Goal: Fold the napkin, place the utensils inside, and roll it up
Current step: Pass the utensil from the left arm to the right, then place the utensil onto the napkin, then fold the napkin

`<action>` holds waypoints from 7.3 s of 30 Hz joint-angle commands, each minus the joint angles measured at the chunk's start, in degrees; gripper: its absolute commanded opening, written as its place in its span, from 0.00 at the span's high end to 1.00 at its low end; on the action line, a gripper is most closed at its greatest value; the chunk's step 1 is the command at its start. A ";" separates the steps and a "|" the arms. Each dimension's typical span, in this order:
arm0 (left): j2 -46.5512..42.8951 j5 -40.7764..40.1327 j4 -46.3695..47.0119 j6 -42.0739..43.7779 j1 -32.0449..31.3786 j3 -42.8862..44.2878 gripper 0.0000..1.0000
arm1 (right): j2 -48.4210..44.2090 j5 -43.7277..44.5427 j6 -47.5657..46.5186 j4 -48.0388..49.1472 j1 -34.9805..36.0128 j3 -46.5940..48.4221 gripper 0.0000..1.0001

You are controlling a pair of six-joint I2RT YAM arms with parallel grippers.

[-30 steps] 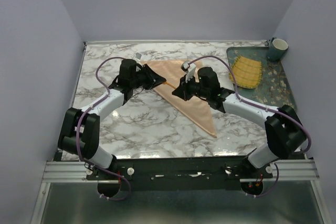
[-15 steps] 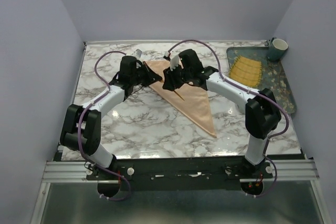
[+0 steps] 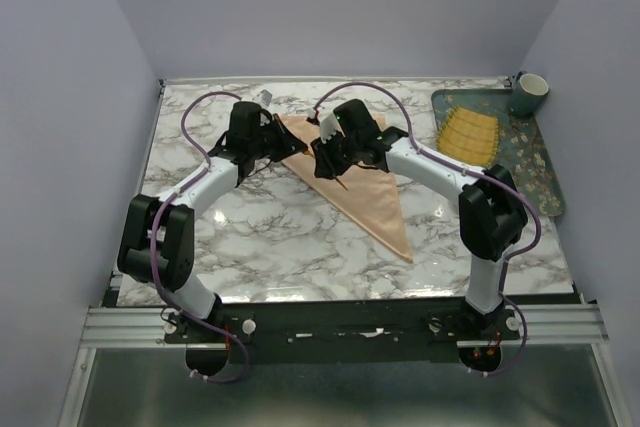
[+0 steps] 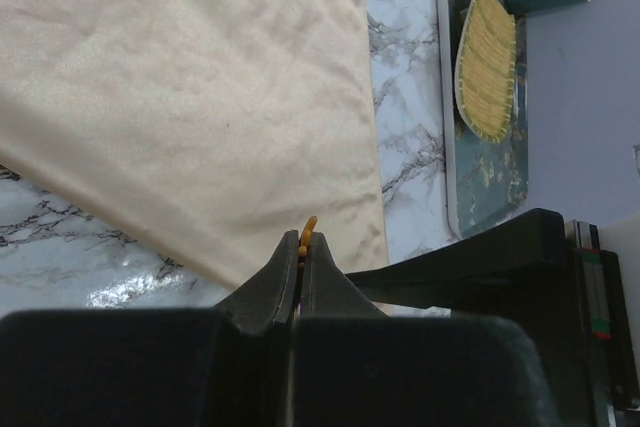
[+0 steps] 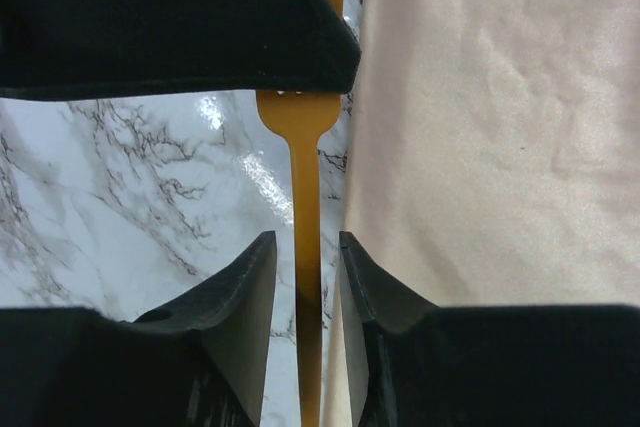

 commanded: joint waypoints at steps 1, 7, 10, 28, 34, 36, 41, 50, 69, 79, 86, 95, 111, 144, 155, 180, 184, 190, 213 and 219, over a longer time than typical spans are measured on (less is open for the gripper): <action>1.52 -1.34 -2.63 2.95 0.54 2.04 1.00 | 0.61 2.46 -1.45 -2.93 0.77 3.34 0.60; 1.61 -1.08 -2.54 3.21 0.71 2.22 1.00 | 2.98 1.41 -1.98 -5.22 0.77 6.07 0.66; 1.53 -1.69 -2.81 4.09 0.62 2.57 1.00 | 3.07 1.84 -2.15 -5.31 0.77 6.16 0.68; -5.59 -14.87 -7.20 4.80 12.66 -2.79 0.12 | 17.65 4.47 -5.76 -10.75 0.77 20.12 0.99; -9.46 -15.85 -8.52 4.97 15.48 -4.55 0.14 | 25.38 6.67 -7.78 -16.64 0.77 29.70 0.99; -10.51 -15.84 -8.78 4.88 15.48 -5.25 0.14 | 25.92 7.03 -8.04 -17.00 0.77 30.33 0.99; -11.31 -14.18 -7.73 4.53 15.48 -6.40 0.16 | 26.71 7.99 -8.30 -17.26 0.77 30.42 0.99; -11.48 -12.59 -7.55 3.92 15.48 -7.27 0.16 | 28.64 7.12 -7.52 -17.88 0.86 31.73 0.99; -12.01 -11.80 -6.68 4.27 15.48 -8.33 0.16 | 30.93 6.68 -5.49 -19.02 1.56 33.93 0.90; -12.27 -11.10 -6.41 4.53 15.48 -8.59 0.16 | 31.46 7.82 -4.09 -19.28 1.47 34.28 0.82; -12.27 -10.66 -6.41 4.62 15.48 -8.77 0.16 | 31.55 8.35 -3.21 -19.46 1.56 34.20 0.76; -11.75 -10.40 -5.71 4.79 15.48 -8.68 0.16 | 31.29 8.00 -3.21 -19.99 1.47 34.63 0.65; 17.50 -8.98 5.43 -0.56 21.19 9.85 0.50 | 13.37 3.96 3.19 -23.42 0.95 29.50 0.31; 41.69 -7.58 2.73 -7.69 24.35 31.31 0.55 | -5.89 -0.53 5.49 -10.41 -3.19 2.56 0.29; 40.38 -10.03 2.38 -5.68 24.53 30.61 0.92 | -6.59 -0.44 5.23 -9.79 -3.19 0.62 0.29; 8.58 -22.07 7.83 19.89 1.71 5.13 1.00 | -20.48 -6.15 21.31 6.02 -12.68 -27.41 0.29; 5.57 -25.69 6.16 21.50 -3.05 2.92 1.00 | -23.38 -5.98 21.05 7.52 -13.29 -30.75 0.29; 5.30 -27.45 3.87 20.45 -7.11 2.39 1.00 | -25.75 -6.68 21.58 9.19 -14.09 -34.53 0.29; 11.54 -39.84 -2.81 14.81 -21.96 8.11 1.00 | -25.94 -4.22 26.14 10.77 -15.84 -39.37 0.28; 12.25 -39.58 -4.04 14.73 -22.58 8.02 0.99 | -25.32 -5.01 26.15 11.12 -15.93 -39.28 0.28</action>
